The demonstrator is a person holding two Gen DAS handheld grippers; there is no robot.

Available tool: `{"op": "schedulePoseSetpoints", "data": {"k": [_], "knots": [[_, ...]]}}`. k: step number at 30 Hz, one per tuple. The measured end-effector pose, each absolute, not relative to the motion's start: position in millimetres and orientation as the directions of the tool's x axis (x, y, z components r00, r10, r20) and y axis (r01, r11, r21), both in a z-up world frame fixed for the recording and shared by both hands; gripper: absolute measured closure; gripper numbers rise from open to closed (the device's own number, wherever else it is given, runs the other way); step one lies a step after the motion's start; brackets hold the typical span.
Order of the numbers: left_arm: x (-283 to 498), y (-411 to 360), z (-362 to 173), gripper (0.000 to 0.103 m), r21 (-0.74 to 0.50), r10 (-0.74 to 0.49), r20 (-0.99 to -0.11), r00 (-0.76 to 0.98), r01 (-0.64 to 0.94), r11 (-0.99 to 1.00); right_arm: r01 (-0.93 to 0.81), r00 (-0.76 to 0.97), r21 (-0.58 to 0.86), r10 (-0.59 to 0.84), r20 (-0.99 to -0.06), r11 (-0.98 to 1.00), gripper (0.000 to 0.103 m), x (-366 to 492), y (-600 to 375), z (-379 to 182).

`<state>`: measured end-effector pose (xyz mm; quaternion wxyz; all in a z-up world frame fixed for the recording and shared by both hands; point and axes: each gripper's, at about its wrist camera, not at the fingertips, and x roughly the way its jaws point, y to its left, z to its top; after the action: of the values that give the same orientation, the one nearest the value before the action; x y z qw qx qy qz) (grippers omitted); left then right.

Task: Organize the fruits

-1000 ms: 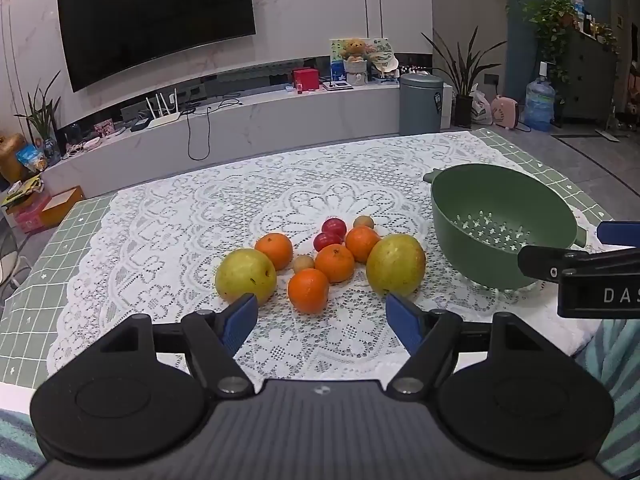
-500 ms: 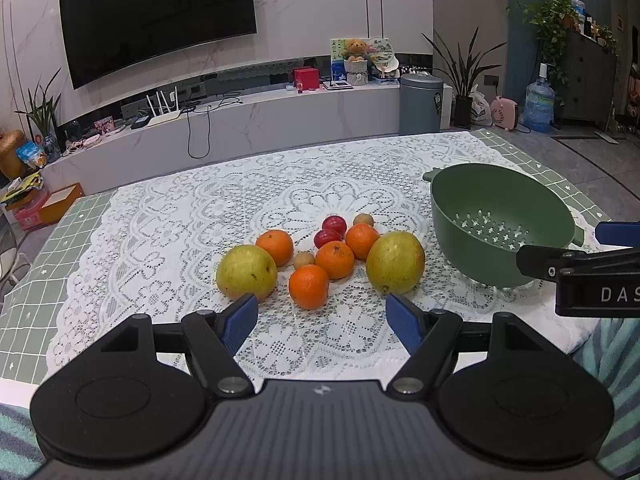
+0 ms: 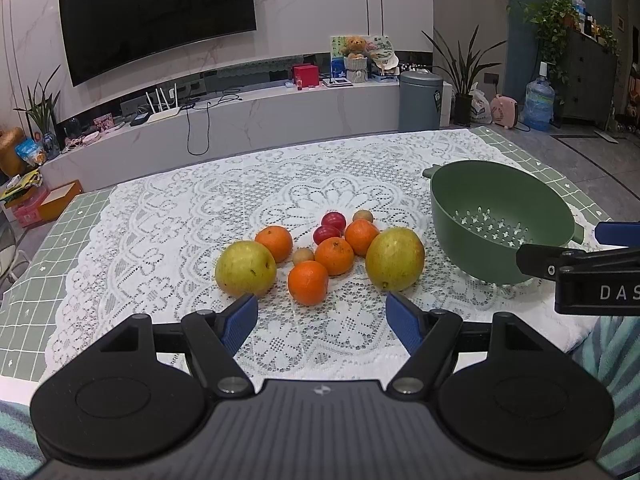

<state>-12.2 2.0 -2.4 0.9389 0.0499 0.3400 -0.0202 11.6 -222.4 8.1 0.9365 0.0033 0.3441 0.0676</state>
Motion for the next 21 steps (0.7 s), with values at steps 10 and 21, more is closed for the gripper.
{"op": "schedulePoseSetpoints", "data": {"k": [10,21], "knots": [[-8.5,1.9,-4.2,0.017,0.08,-0.006,-0.649,0.76,0.075,0.994,-0.121,0.746,0.056,0.128,-0.653,0.991,0.004,13.9,-223.1,6.6],[-6.6,0.9,-3.7,0.017,0.081,-0.005,-0.655,0.755,0.077,0.994,-0.122,0.741,0.056,0.129,-0.66,0.991,0.004,15.5,-221.5,5.1]]}}
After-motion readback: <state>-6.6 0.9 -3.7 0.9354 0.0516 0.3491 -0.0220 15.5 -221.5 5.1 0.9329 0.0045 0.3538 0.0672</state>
